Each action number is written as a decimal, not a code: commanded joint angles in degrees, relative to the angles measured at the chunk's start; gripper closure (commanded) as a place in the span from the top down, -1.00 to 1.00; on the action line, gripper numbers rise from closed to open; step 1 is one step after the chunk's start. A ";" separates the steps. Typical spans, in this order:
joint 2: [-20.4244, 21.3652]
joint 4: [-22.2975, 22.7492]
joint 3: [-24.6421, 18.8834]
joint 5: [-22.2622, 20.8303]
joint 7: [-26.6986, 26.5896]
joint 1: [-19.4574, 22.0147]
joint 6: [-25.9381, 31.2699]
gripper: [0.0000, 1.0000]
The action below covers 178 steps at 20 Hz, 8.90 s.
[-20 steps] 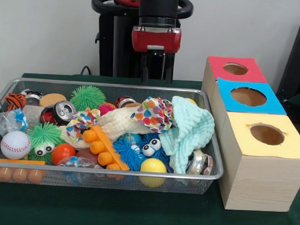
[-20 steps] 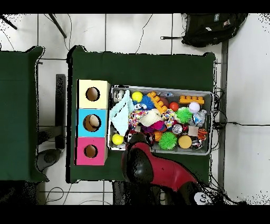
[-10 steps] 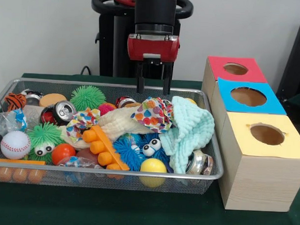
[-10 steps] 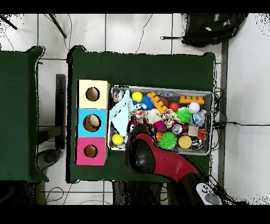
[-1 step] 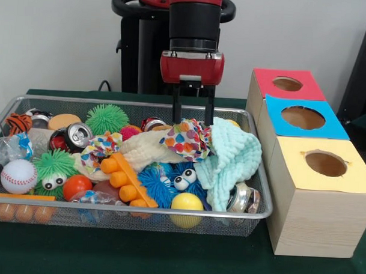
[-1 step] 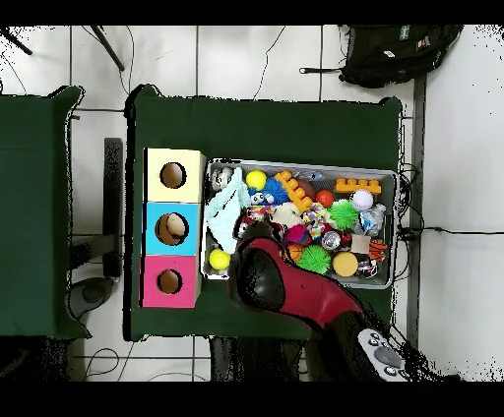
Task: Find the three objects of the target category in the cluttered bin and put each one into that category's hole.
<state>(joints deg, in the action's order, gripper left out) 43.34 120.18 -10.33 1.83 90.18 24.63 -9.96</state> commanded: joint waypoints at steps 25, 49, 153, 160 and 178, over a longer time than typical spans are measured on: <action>3.91 -7.33 13.27 3.70 6.82 -9.16 19.36 1.00; 0.32 -6.75 9.88 2.51 8.95 -6.99 12.74 1.00; -0.69 -11.07 12.26 3.70 8.94 -12.17 13.57 1.00; -4.09 -11.86 10.49 2.66 8.93 -10.50 9.28 1.00; -7.31 -13.44 7.67 5.99 11.40 -10.58 6.70 1.00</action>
<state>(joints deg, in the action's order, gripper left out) 38.10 111.03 2.64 6.81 90.18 14.80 -0.33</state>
